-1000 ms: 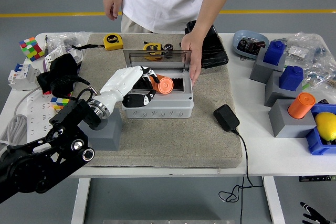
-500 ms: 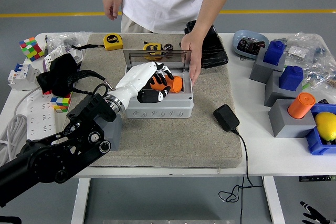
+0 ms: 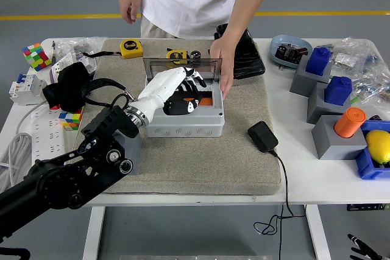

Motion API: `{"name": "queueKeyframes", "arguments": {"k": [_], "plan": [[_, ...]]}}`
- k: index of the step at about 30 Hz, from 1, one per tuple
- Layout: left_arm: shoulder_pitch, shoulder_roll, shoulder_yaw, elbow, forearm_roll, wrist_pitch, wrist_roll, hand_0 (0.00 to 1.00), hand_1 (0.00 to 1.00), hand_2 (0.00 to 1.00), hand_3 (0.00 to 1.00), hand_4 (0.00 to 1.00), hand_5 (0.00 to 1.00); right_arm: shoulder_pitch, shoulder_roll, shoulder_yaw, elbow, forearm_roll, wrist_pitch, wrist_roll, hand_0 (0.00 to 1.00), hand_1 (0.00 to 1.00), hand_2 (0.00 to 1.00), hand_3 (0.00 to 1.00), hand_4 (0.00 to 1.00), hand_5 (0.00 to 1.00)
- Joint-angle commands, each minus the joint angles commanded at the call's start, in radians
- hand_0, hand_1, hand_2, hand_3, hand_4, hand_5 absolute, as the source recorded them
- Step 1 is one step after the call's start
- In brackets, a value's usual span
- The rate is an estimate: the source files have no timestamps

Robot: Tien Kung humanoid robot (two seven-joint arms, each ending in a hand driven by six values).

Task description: Fetch the battery,place it into the box,close the lid of the box

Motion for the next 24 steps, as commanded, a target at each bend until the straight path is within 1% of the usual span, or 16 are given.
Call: {"name": "queueKeyframes", "arguments": {"k": [2,3,5,8,9,10,12,14,15,18,20,21,24], "plan": [[0.001,0.007,-0.025,-0.016,0.003,0.025,-0.031,0.382,0.475,0.471,0.562,0.644,0.002,0.000,0.000,0.006,0.000,-0.004,0.000,-0.001,0.642,0.693,0.661,0.561,0.930,0.479],[0.001,0.009,-0.036,-0.022,0.004,0.038,-0.049,0.392,0.487,0.477,0.560,0.761,0.002,-0.001,0.001,0.006,0.000,-0.005,0.000,-0.001,0.642,0.692,0.661,0.561,0.929,0.479],[-0.003,0.013,-0.062,-0.025,-0.008,0.076,-0.106,0.392,0.487,0.477,0.560,0.761,0.002,0.000,0.001,0.008,0.000,-0.008,0.000,-0.002,0.642,0.692,0.661,0.561,0.929,0.479],[-0.007,0.016,-0.080,-0.021,-0.017,0.098,-0.172,0.392,0.487,0.477,0.560,0.761,0.002,0.000,0.002,0.007,0.000,-0.010,-0.001,-0.002,0.642,0.692,0.661,0.561,0.929,0.479],[-0.010,0.017,-0.084,-0.017,-0.021,0.097,-0.187,0.538,0.663,0.634,0.606,0.934,0.131,0.000,0.002,0.007,0.000,-0.010,-0.001,-0.003,0.642,0.693,0.661,0.561,0.929,0.478],[-0.013,0.017,-0.086,-0.010,-0.023,0.092,-0.197,0.538,0.663,0.634,0.606,0.934,0.131,-0.001,0.002,0.008,0.000,-0.011,-0.001,-0.003,0.642,0.693,0.661,0.561,0.929,0.478],[-0.019,0.016,-0.089,0.003,-0.020,0.068,-0.194,0.538,0.663,0.634,0.606,0.934,0.131,-0.001,0.003,0.008,0.000,-0.011,-0.001,-0.004,0.642,0.693,0.661,0.561,0.929,0.478],[-0.025,0.016,-0.088,0.019,-0.031,0.029,-0.174,0.538,0.663,0.634,0.606,0.934,0.131,-0.001,0.003,0.007,0.000,-0.010,-0.002,-0.004,0.642,0.693,0.661,0.561,0.929,0.478],[-0.029,0.015,-0.085,0.028,-0.038,0.011,-0.163,0.808,0.893,0.869,0.835,0.998,0.548,-0.001,0.003,0.007,0.000,-0.010,-0.002,-0.004,0.642,0.693,0.661,0.561,0.929,0.480],[-0.042,0.013,-0.075,0.054,-0.048,-0.023,-0.140,0.808,0.893,0.869,0.835,0.998,0.548,-0.002,0.003,0.006,0.000,-0.009,-0.002,-0.004,0.642,0.693,0.661,0.561,0.929,0.480],[-0.052,0.011,-0.069,0.076,-0.061,-0.035,-0.129,0.808,0.893,0.869,0.835,0.998,0.548,-0.002,0.003,0.004,0.000,-0.008,-0.002,-0.004,0.642,0.693,0.661,0.561,0.929,0.480],[-0.056,0.010,-0.067,0.083,-0.061,-0.037,-0.127,0.821,0.908,0.881,0.846,0.998,0.645,-0.001,0.003,0.004,0.000,-0.008,-0.002,-0.004,0.642,0.693,0.661,0.560,0.929,0.480],[-0.065,0.008,-0.061,0.101,-0.056,-0.037,-0.121,0.821,0.908,0.881,0.846,0.998,0.645,0.000,0.003,0.004,0.000,-0.007,-0.003,-0.004,0.642,0.693,0.661,0.560,0.929,0.480]]}}
